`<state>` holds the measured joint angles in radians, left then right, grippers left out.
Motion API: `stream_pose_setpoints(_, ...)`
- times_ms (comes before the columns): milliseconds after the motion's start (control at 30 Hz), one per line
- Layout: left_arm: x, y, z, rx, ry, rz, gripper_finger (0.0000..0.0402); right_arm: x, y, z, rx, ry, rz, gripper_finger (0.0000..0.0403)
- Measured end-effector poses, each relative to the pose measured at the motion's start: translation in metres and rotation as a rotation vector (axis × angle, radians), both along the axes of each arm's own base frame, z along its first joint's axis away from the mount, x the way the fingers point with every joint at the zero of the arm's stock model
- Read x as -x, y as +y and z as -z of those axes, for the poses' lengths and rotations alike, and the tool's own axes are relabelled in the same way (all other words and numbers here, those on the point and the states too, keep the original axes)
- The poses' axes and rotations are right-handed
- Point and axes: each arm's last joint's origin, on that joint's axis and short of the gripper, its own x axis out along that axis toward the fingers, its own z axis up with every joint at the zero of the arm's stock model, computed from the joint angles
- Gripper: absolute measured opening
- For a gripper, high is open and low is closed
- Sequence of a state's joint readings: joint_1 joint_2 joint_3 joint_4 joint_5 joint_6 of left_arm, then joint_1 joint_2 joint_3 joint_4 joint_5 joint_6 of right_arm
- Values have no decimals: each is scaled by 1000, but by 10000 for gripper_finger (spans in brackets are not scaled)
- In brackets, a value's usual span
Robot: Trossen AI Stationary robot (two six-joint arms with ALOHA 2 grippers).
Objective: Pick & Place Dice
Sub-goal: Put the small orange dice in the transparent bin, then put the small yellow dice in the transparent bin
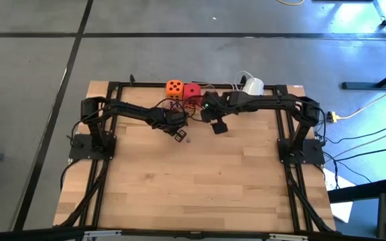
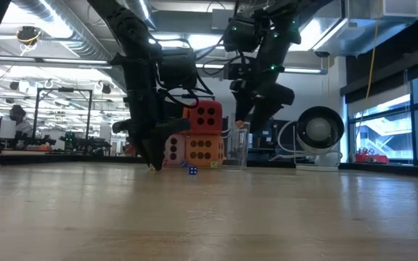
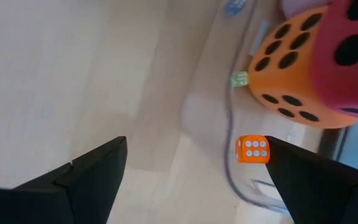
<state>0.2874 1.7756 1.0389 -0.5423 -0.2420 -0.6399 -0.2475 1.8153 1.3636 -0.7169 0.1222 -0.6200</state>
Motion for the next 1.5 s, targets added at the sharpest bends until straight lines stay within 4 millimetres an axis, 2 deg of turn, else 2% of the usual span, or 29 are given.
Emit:
stream_pose_setpoints(500,0,0,0,0,1,0,63,-4,22,0,34,26,-139,373)
stream_pose_setpoints(700,0,0,0,1,1,0,63,-5,21,3,124,65,-147,373)
stream_pose_setpoints(1000,0,0,0,-1,1,-1,63,-8,32,3,73,43,-247,373)
stream_pose_setpoints(1300,0,0,0,-8,9,29,68,-13,33,1,35,-24,-183,373)
stream_pose_setpoints(1433,5,-1,-9,-62,28,74,74,-12,27,1,19,-32,-130,373)
stream_pose_setpoints(1500,6,-1,-20,-126,16,81,77,-11,24,1,15,-37,-109,373)
